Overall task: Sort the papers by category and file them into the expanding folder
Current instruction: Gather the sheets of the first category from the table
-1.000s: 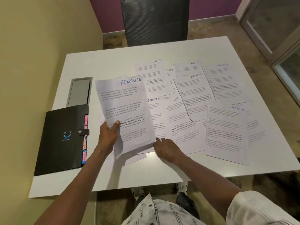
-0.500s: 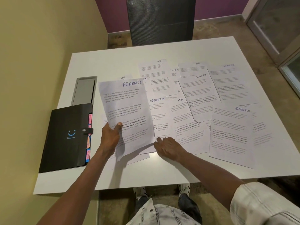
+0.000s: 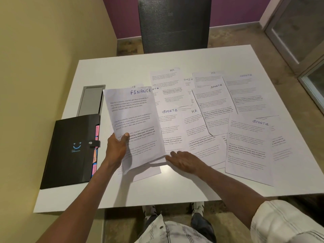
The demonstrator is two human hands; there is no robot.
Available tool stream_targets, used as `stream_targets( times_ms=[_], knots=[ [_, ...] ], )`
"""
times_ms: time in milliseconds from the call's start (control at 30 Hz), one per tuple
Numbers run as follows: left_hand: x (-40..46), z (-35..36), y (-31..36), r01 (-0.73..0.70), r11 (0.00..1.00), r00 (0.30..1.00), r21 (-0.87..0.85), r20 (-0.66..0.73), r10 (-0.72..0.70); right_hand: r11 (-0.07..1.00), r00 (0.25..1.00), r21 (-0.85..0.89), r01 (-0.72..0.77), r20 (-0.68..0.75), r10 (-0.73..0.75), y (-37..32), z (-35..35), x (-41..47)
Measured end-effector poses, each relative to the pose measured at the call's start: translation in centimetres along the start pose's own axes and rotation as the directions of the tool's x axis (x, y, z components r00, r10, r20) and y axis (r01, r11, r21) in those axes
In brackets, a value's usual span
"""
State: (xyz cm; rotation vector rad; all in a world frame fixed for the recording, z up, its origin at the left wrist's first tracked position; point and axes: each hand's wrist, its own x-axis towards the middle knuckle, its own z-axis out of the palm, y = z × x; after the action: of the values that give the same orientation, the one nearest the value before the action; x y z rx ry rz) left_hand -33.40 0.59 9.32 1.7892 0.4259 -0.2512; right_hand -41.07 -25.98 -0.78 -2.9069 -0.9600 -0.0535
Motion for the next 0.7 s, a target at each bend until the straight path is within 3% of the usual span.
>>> stream_targets(
  times_ms=[200,300,467,567,700],
  knots=[
    [0.6,-0.1,1.2,-0.04,0.999,0.999,0.024,-0.004,0.04,0.972,0.973,0.072,-0.223,-0.046,0.227,-0.3,-2.0,-0.2],
    [0.9,0.1,1.9,-0.043,0.998,0.999,0.04,-0.013,0.043,0.955,0.959,0.156,-0.253,-0.089,0.268,0.0,-2.2,-0.4],
    [1.1,0.8,3.1,-0.065,0.996,0.998,0.053,-0.021,0.066,0.946,0.962,0.193,-0.262,-0.031,0.273,0.5,-5.2,0.0],
    [1.0,1.2,3.7,-0.073,0.996,0.997,0.051,-0.015,0.074,0.934,0.955,0.261,-0.245,-0.102,0.279,0.6,-6.0,0.2],
    [0.8,1.6,4.1,-0.08,0.996,0.997,0.044,-0.016,0.081,0.851,0.903,0.389,-0.354,-0.096,0.42,0.4,-7.0,0.9]
  ],
)
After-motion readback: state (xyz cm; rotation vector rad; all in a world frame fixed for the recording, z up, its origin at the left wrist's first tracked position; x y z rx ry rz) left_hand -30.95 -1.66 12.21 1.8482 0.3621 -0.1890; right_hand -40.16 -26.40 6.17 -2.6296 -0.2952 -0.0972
